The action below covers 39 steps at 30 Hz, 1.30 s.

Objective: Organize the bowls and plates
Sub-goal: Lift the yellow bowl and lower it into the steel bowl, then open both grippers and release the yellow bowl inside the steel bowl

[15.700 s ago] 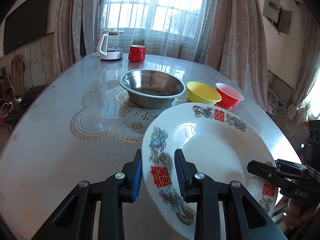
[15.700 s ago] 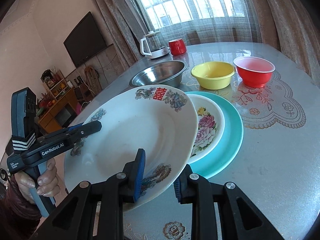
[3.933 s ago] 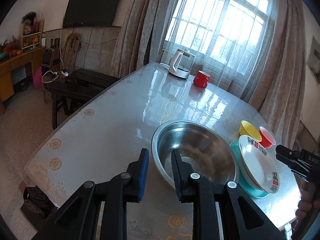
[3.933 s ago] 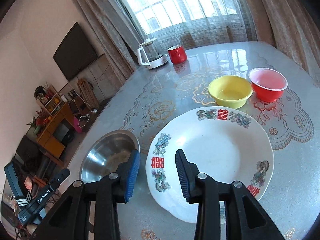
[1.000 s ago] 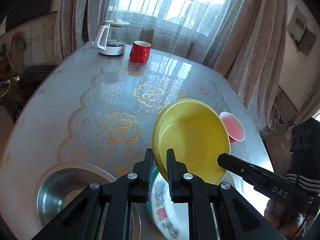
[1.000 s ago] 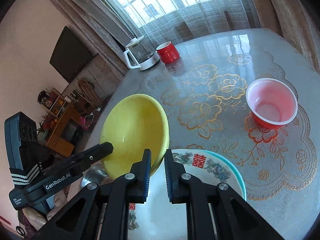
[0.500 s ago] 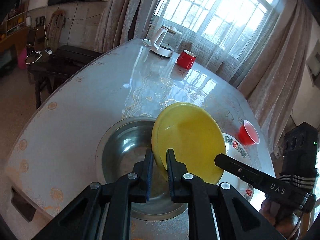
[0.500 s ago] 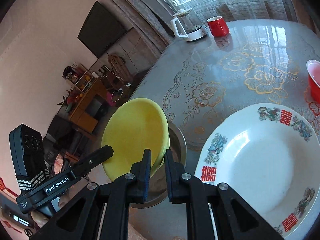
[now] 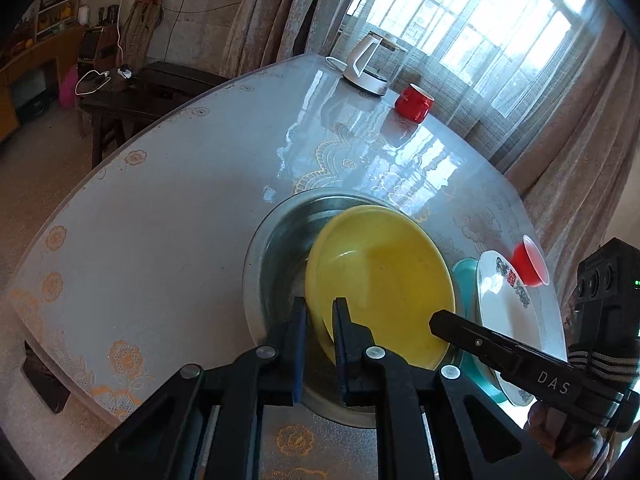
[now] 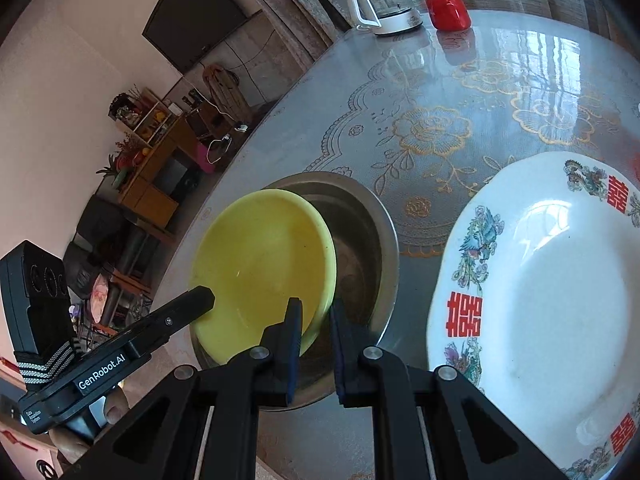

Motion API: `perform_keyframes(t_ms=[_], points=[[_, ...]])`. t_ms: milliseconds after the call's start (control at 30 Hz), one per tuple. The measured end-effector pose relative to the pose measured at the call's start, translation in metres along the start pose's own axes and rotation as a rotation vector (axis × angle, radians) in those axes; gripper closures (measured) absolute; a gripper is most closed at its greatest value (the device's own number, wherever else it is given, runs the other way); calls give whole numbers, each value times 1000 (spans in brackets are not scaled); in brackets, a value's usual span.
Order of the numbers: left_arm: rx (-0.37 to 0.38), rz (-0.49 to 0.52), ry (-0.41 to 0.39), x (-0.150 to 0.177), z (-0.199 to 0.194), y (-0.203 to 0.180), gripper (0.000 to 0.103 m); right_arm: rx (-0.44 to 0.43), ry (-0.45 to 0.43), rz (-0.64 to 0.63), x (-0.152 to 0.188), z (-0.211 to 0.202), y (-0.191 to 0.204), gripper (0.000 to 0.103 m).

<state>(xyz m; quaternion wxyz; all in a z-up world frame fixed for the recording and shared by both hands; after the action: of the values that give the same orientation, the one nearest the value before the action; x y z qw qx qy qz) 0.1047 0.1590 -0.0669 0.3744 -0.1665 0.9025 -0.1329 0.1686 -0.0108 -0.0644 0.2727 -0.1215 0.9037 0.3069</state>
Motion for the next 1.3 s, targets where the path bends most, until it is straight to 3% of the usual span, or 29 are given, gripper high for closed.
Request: perform_keyframes(t_ms=[533, 1300], points=[[-41, 42, 8, -1, 7, 4, 91, 62, 13, -107, 5, 7, 12, 84], [-101, 157, -12, 9, 13, -7, 91, 78, -35, -102, 9, -4, 11, 83]])
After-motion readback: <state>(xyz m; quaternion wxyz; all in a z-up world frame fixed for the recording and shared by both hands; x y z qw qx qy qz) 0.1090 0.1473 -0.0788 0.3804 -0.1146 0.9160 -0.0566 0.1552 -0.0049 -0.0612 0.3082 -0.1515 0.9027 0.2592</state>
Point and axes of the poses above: each gripper's, at about its wrist camera, not at the fingertips, and z roughly the way its jaws point, y to its left, x to its underside, the point moved 5 cm from there along z, roughly the way its jaws point, and after that the axes turned 8 degrees about -y, right-handed, at the moved point
